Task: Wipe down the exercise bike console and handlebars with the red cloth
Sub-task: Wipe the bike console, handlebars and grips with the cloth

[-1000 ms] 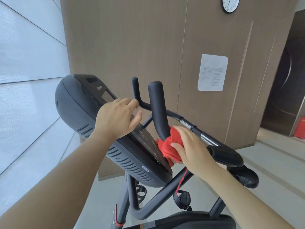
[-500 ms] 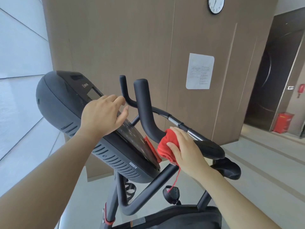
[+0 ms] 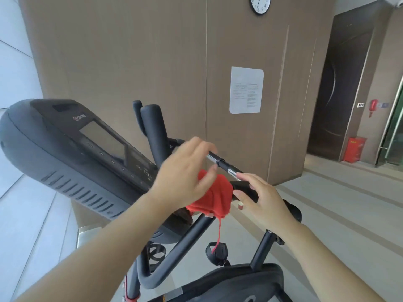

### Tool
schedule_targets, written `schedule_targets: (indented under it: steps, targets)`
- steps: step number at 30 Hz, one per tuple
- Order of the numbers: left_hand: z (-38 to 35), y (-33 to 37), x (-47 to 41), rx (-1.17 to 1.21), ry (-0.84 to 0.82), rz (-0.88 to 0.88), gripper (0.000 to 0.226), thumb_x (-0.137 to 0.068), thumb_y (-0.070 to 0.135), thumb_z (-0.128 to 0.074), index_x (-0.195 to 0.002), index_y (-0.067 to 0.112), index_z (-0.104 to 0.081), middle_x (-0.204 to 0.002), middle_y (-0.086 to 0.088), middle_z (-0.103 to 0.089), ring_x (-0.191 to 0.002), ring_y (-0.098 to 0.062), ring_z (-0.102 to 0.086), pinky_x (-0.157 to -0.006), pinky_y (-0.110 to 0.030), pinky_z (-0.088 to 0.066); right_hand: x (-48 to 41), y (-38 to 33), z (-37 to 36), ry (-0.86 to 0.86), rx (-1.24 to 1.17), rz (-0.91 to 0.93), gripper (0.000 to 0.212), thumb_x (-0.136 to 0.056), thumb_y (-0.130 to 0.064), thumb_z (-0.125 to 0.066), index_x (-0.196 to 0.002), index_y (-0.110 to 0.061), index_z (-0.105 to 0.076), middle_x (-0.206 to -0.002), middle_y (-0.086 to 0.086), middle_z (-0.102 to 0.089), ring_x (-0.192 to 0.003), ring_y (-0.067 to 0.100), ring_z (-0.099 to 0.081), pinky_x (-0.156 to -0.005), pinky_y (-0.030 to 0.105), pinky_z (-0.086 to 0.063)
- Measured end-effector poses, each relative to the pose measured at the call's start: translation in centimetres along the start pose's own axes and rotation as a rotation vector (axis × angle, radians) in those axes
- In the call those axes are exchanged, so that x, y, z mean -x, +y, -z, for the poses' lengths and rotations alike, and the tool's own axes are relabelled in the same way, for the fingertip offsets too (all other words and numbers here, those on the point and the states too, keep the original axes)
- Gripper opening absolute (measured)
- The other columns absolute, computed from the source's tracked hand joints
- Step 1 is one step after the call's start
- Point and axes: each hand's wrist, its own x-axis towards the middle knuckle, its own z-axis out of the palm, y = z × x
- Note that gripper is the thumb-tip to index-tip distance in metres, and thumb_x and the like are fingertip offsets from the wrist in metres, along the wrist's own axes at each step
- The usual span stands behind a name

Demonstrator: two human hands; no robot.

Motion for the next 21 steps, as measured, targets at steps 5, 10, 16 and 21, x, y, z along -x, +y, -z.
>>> schedule_targets:
  steps: [5, 10, 16, 21]
  targets:
    - [-5.6, 1.5, -1.2, -0.276, -0.325, 0.125, 0.040, -0.091, 0.045, -0.036, -0.123, 0.023, -0.048, -0.112, 0.004, -0.056, -0.095, -0.019, -0.055, -0.072, -0.029, -0.044, -1.5, 3.0, 1.6, -0.104, -0.067, 0.044, 0.043, -0.090, -0.040, -0.055, -0.131, -0.029, -0.048, -0.132, -0.018, -0.047, -0.119, 0.001, -0.045, -0.095, 0.040, -0.049]
    - [-7.6, 2.0, 0.2, -0.616, -0.472, 0.201, 0.060, -0.088, 0.057, -0.009, -0.105, 0.028, -0.058, -0.100, 0.009, -0.063, -0.087, -0.018, -0.055, -0.078, -0.033, -0.043, -2.9, 5.1, 2.1, -0.209, -0.061, 0.175, 0.043, -0.091, -0.040, -0.052, -0.132, -0.027, -0.048, -0.137, -0.014, -0.047, -0.129, 0.004, -0.040, -0.104, 0.025, -0.033]
    - [-8.0, 3.6, 0.5, -0.623, -0.345, 0.357, 0.061, -0.091, 0.053, -0.012, -0.098, 0.020, -0.063, -0.097, 0.002, -0.064, -0.091, -0.023, -0.057, -0.086, -0.035, -0.040, -4.4, 6.4, 2.1, -0.264, -0.125, 0.265, 0.041, -0.092, -0.041, -0.050, -0.131, -0.027, -0.050, -0.133, -0.017, -0.049, -0.123, 0.002, -0.042, -0.099, 0.020, -0.031]
    - [-8.2, 4.8, 0.4, -0.620, -0.271, 0.423, 0.048, -0.091, 0.048, -0.029, -0.090, 0.017, -0.067, -0.094, 0.000, -0.067, -0.093, -0.023, -0.061, -0.087, -0.036, -0.044, -5.3, 6.9, 1.4, -0.379, -0.106, 0.323, 0.050, -0.092, -0.051, -0.038, -0.134, -0.026, -0.046, -0.137, -0.015, -0.046, -0.124, -0.001, -0.038, -0.097, 0.015, -0.026]
